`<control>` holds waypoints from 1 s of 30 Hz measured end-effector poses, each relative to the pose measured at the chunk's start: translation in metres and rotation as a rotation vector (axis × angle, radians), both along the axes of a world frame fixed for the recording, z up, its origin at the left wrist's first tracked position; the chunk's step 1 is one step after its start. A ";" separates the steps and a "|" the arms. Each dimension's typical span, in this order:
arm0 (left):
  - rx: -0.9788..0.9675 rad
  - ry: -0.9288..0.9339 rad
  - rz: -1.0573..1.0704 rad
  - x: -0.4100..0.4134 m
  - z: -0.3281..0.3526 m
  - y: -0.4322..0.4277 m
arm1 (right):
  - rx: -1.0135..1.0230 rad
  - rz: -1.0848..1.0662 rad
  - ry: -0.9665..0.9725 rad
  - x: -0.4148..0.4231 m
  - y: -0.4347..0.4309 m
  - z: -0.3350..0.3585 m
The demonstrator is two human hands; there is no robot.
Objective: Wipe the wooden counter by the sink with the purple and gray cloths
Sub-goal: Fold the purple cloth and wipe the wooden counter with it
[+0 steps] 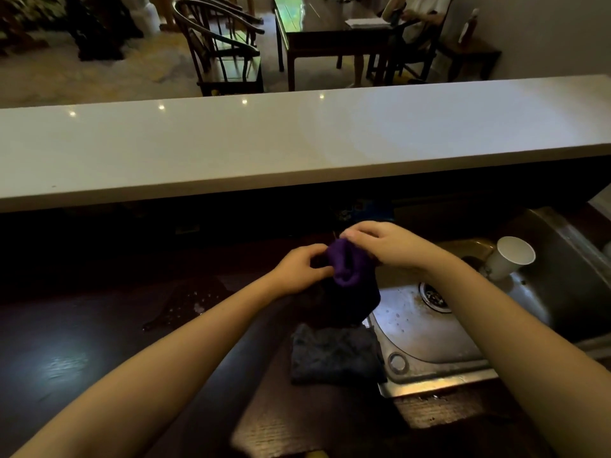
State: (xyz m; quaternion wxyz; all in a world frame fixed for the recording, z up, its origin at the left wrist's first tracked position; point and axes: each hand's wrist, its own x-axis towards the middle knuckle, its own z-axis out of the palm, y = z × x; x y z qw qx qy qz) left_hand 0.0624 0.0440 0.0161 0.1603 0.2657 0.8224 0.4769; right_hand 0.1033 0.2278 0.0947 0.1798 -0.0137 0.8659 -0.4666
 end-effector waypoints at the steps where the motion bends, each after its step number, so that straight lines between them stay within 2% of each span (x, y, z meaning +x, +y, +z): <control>1: 0.023 -0.011 0.027 0.002 -0.002 -0.002 | -0.035 0.019 -0.021 0.003 0.003 0.003; 5: 0.159 -0.141 0.131 0.010 -0.001 -0.006 | -0.141 0.102 -0.075 0.014 0.012 0.006; 9: 0.235 -0.268 0.200 0.017 0.004 -0.010 | -0.033 0.175 -0.024 0.019 0.003 0.003; 11: 0.260 -0.283 0.183 0.020 0.007 -0.014 | 0.038 0.178 0.067 0.018 -0.004 0.005; 14: 0.218 -0.230 0.083 0.023 0.011 -0.027 | 0.115 0.168 0.207 0.015 -0.013 0.013; 17: 0.204 -0.201 0.024 0.029 0.018 -0.047 | 0.101 0.174 0.268 0.012 -0.020 0.021; 23: 0.149 -0.080 0.131 0.035 0.030 -0.078 | 0.055 0.121 0.276 0.005 -0.032 0.031; 26: 0.205 0.000 0.200 0.033 0.039 -0.088 | 0.173 0.150 0.316 -0.001 -0.034 0.032; 30: 0.249 0.051 0.200 0.033 0.057 -0.097 | 0.333 0.327 0.298 -0.002 -0.032 0.040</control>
